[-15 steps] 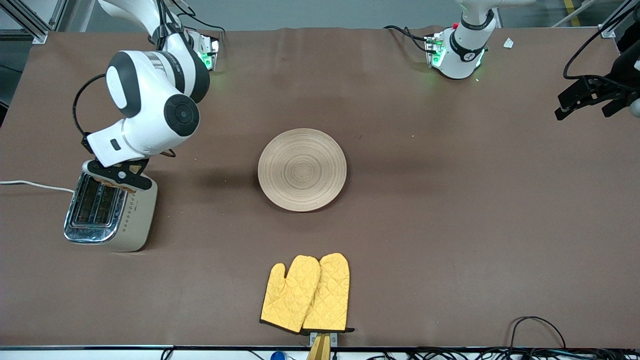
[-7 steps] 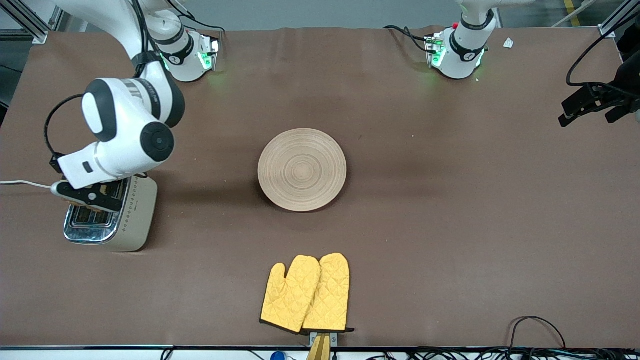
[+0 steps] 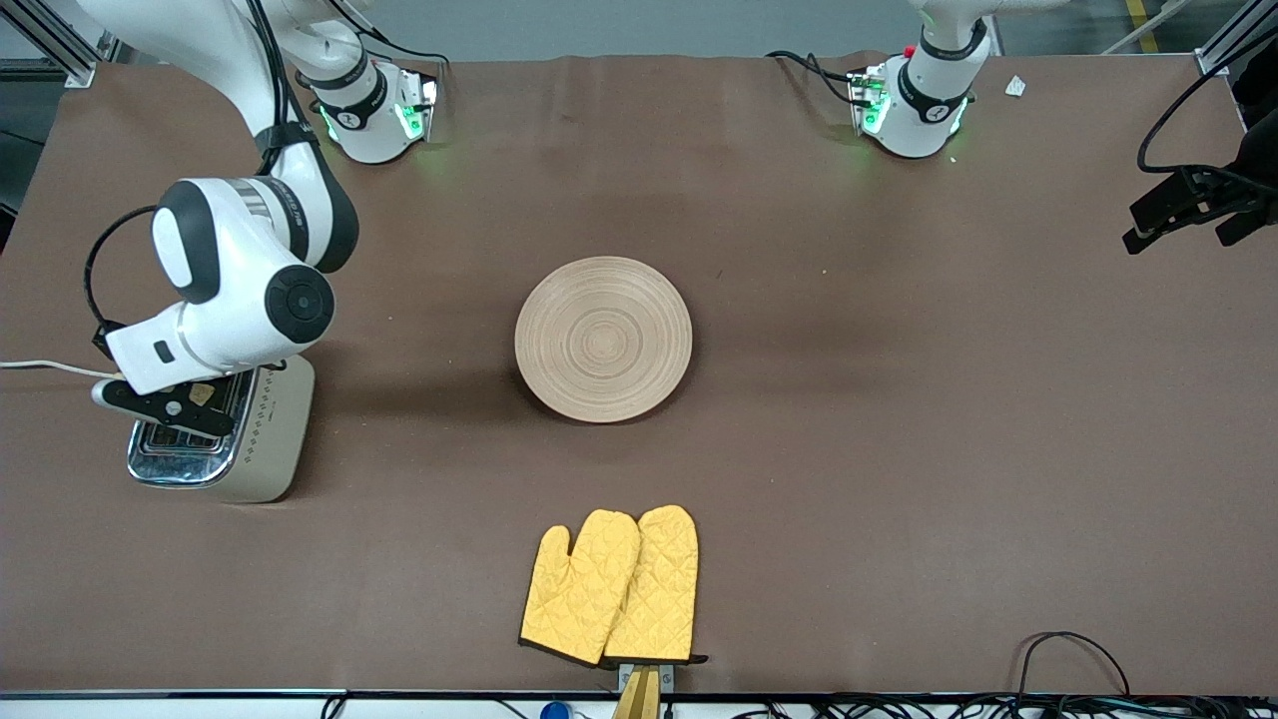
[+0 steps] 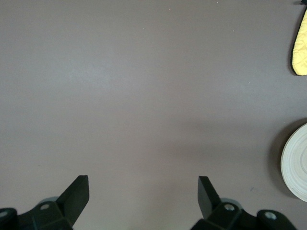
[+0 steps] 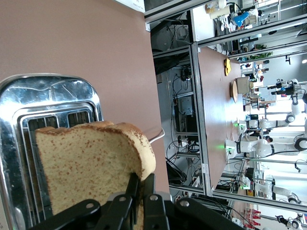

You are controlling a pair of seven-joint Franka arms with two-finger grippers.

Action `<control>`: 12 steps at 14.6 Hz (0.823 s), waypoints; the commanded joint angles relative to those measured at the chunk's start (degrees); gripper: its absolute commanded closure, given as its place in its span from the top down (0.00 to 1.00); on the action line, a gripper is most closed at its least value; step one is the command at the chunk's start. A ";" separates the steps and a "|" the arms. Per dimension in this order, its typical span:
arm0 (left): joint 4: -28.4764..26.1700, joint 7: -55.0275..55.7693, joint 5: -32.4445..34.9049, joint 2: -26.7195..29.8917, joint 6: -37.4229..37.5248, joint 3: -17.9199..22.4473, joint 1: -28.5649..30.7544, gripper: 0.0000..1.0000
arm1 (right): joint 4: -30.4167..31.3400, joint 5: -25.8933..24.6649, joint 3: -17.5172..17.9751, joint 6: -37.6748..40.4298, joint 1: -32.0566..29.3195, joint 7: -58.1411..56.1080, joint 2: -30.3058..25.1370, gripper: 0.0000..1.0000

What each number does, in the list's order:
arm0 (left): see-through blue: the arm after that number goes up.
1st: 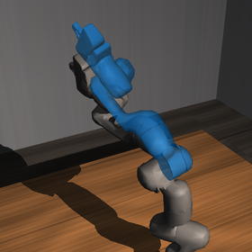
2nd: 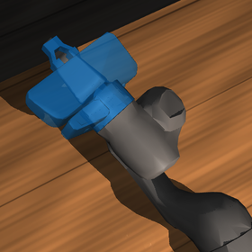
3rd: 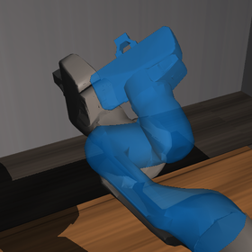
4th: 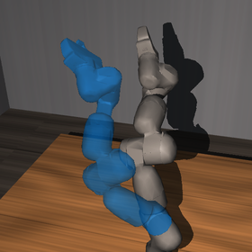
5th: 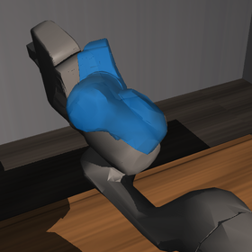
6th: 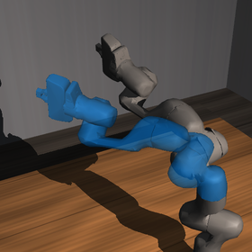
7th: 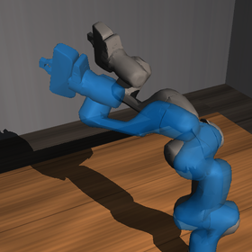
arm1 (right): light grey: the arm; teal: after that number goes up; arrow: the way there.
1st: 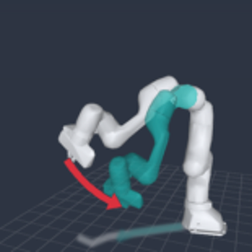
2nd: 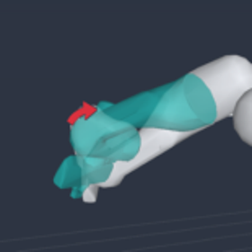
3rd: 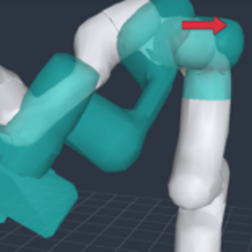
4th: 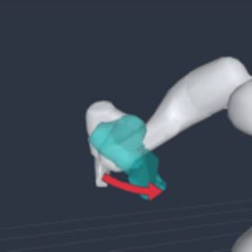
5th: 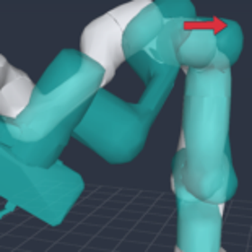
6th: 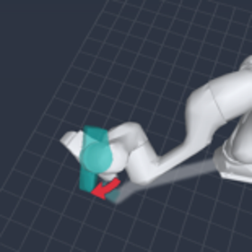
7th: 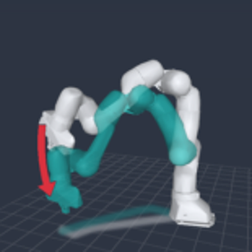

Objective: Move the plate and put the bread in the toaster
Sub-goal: 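Lower the bread into the toaster slot with the right gripper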

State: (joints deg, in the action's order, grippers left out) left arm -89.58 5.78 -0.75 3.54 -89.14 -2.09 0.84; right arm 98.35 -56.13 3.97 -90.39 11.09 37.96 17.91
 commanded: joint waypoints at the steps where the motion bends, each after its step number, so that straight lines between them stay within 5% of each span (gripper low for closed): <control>1: 0.19 -0.94 -0.04 0.42 0.02 -0.02 0.22 1.00 | -2.46 -0.82 0.69 0.22 -0.20 3.51 3.52 0.00; 12: 0.99 -0.94 -0.04 -0.55 -0.16 -0.11 0.13 1.00 | -2.81 -1.17 0.78 -1.36 -0.72 4.84 5.29 0.00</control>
State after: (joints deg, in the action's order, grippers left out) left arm -89.12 5.77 -0.75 3.21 -89.25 -2.09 0.84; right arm 96.22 -56.56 4.12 -90.71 11.09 41.80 21.79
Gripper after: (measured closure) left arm 0.000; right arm 0.925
